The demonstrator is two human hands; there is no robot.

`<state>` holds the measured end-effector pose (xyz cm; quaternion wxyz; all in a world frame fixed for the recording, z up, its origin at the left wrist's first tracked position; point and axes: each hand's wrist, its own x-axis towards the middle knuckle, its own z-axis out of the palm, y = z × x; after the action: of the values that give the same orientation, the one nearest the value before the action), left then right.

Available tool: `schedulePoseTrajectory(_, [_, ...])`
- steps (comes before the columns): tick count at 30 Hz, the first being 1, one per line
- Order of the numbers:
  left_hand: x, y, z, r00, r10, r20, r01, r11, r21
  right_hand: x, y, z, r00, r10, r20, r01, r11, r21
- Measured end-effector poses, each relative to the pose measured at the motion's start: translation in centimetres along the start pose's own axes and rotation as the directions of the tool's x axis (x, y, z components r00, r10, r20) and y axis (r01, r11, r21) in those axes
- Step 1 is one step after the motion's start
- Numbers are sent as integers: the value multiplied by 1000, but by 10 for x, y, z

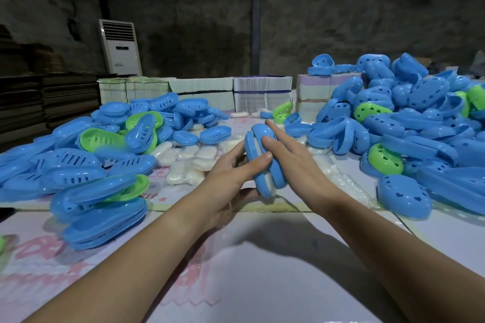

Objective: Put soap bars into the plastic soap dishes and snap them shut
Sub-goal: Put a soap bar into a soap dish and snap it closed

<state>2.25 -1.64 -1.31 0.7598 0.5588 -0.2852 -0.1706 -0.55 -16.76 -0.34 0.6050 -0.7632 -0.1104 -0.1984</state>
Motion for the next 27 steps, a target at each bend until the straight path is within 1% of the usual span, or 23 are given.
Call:
schedulePoseTrajectory(3, [0,0,0,999,12,-41,-10,999,36,1,-1,2,1000,9,-30,-8,1000,10])
schedulePoseTrajectory(6, [0,2,0,996,53,-71,-45,992,121,2,-2,2,998,-21,-54,24,998,50])
schedulePoseTrajectory(9, [-2,4,-1,993,79,-89,-63,983,174,-1,-2,3,999,-38,12,37,998,57])
schedulePoseTrajectory(12, [-1,3,0,985,92,-144,-62,977,202,-3,-1,4,998,-28,62,24,998,52])
schedulePoseTrajectory(15, [0,1,1,978,109,-178,-71,976,205,-3,-1,4,997,1,79,-6,998,64])
schedulePoseTrajectory(18, [3,0,2,971,144,-192,-97,967,236,-3,-2,5,997,7,75,-16,993,115])
schedulePoseTrajectory(21, [5,1,2,958,174,-227,-111,958,266,-2,0,7,994,44,103,-57,991,124])
schedulePoseTrajectory(24, [4,3,0,952,164,-258,-101,965,244,-2,1,7,979,86,185,-112,984,140])
schedulePoseTrajectory(27, [4,3,0,944,172,-281,-93,958,273,-1,0,5,967,100,233,-146,972,186])
